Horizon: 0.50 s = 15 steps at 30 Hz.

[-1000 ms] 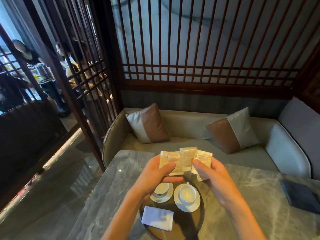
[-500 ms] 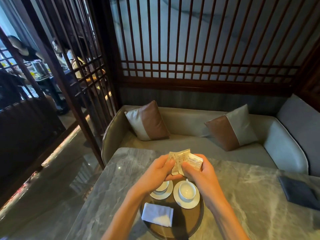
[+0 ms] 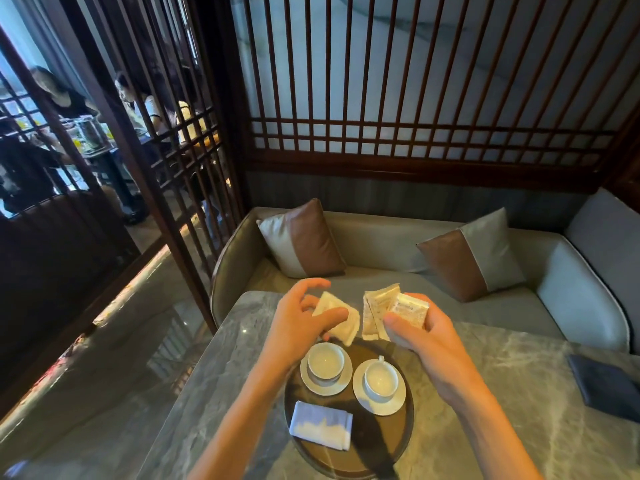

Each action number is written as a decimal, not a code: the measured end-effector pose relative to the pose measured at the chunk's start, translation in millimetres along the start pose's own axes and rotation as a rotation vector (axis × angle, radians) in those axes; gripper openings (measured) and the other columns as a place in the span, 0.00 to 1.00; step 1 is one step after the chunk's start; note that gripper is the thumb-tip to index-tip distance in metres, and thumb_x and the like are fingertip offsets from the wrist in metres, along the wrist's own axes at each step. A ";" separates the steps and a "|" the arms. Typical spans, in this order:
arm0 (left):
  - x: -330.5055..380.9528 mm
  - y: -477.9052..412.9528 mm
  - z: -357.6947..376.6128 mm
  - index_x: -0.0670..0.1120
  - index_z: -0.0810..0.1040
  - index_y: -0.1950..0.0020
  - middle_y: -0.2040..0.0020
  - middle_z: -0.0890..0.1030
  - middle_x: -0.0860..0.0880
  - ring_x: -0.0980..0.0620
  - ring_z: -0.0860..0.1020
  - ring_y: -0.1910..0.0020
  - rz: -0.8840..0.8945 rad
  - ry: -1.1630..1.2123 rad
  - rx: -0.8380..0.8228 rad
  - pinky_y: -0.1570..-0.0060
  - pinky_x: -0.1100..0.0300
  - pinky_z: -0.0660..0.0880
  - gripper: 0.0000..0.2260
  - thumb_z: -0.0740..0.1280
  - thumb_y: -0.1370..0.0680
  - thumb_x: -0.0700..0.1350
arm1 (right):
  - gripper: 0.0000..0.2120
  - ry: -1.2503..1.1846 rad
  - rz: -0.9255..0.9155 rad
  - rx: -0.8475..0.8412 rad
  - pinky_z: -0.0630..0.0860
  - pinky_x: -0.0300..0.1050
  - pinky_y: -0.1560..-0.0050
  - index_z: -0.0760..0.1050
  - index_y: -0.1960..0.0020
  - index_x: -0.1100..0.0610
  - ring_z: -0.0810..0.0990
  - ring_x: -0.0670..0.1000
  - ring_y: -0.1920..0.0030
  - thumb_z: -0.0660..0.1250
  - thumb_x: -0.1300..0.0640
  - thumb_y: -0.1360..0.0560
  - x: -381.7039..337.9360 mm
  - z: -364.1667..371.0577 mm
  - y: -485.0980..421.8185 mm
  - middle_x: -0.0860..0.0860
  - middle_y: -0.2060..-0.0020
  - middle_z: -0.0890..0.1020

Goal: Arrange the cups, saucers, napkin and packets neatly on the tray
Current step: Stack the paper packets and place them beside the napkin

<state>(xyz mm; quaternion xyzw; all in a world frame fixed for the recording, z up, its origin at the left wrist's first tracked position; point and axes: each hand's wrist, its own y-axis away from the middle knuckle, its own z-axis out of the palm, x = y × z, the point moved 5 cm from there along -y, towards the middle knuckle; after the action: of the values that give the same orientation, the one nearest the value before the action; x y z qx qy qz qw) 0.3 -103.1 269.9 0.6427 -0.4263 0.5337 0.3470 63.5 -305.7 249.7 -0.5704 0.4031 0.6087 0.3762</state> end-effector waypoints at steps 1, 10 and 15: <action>0.1 -0.2 0.3 0.53 0.78 0.44 0.61 0.85 0.50 0.57 0.82 0.68 -0.018 0.007 -0.009 0.67 0.67 0.77 0.15 0.76 0.29 0.47 | 0.13 0.025 -0.014 -0.021 0.80 0.35 0.59 0.77 0.43 0.45 0.85 0.45 0.51 0.73 0.52 0.27 -4.5 2.8 -1.8 0.46 0.52 0.86; -7.3 17.4 31.6 0.56 0.84 0.53 0.55 0.87 0.51 0.55 0.85 0.56 -0.099 0.247 -0.097 0.61 0.70 0.78 0.13 0.63 0.24 0.60 | 0.11 -0.044 0.054 0.091 0.80 0.38 0.59 0.79 0.45 0.46 0.86 0.43 0.53 0.73 0.54 0.26 11.1 29.3 -2.7 0.42 0.54 0.87; -7.0 20.4 38.4 0.61 0.72 0.39 0.47 0.81 0.65 0.67 0.80 0.49 0.009 0.014 -0.178 0.58 0.75 0.77 0.12 0.67 0.21 0.49 | 0.11 -0.113 0.104 0.086 0.81 0.39 0.56 0.79 0.44 0.45 0.86 0.45 0.51 0.73 0.54 0.26 18.6 34.0 2.4 0.43 0.52 0.87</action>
<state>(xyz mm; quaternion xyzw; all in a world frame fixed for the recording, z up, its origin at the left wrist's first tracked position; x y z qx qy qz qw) -4.0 -144.6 255.5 0.6037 -0.4725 0.4996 0.4034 46.7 -275.4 232.1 -0.4970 0.4360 0.6407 0.3904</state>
